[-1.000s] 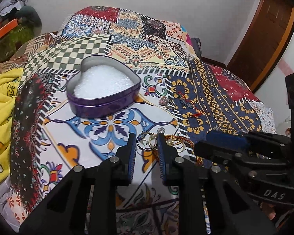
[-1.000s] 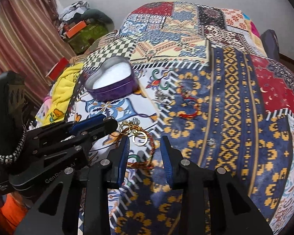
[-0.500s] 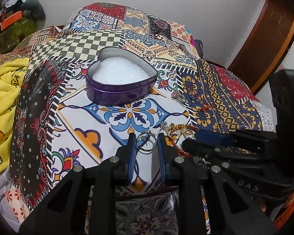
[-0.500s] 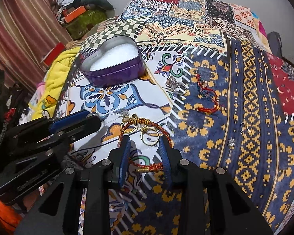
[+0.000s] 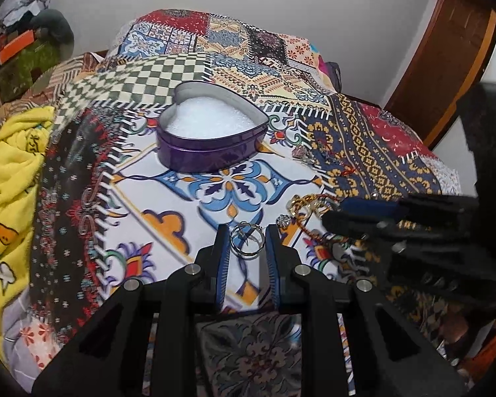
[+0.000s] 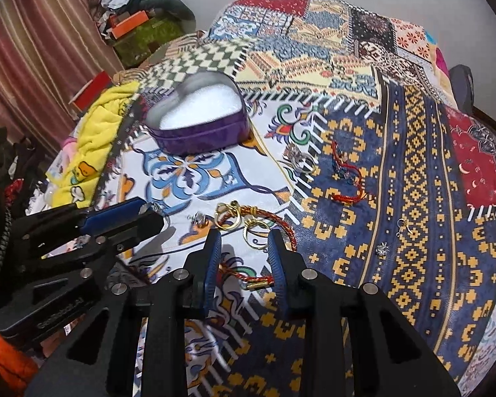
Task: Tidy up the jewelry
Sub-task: 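Carry the silver ring toward the tin with the left gripper while the right gripper grasps a small silver earring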
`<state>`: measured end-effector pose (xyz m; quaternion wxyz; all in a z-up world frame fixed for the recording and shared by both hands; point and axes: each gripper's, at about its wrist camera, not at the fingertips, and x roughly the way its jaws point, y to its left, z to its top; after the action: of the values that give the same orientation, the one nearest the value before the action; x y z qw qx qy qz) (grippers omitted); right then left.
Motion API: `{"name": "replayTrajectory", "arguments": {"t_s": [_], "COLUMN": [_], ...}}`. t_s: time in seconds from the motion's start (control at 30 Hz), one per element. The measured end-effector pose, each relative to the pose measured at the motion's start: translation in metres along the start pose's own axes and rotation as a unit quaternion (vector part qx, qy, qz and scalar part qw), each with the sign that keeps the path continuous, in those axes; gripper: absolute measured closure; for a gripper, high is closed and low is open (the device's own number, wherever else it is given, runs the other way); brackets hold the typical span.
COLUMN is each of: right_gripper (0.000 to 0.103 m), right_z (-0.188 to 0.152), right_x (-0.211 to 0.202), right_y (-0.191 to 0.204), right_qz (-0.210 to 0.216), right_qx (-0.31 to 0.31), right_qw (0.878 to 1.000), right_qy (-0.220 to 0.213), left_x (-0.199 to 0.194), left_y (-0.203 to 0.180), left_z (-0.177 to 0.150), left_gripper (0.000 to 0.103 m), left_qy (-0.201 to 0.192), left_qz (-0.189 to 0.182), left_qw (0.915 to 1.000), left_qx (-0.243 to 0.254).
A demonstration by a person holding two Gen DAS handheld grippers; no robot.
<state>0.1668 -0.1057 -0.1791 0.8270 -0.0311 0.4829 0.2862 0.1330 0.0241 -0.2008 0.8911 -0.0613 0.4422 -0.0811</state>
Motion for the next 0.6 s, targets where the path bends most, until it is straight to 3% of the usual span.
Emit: {"name": "replayTrajectory", "arguments": {"t_s": [0.23,0.6], "right_gripper": [0.077,0.077], "right_z": [0.006,0.013], "right_x": [0.003,0.029], "right_y": [0.022,0.04], "right_qz": [0.033,0.035], "right_qx": [-0.031,-0.065], "right_qw": [0.999,0.997], "right_qy": [0.0,0.025], "left_x": [-0.011,-0.017], "left_y": [0.008,0.025], "left_z": [-0.015,-0.022], "left_gripper": [0.082,0.082], "left_qy": [0.005,0.007], "left_qz": [0.035,0.026], "left_qw": [0.9989,0.9995], "left_qx": [0.031,0.014]}}
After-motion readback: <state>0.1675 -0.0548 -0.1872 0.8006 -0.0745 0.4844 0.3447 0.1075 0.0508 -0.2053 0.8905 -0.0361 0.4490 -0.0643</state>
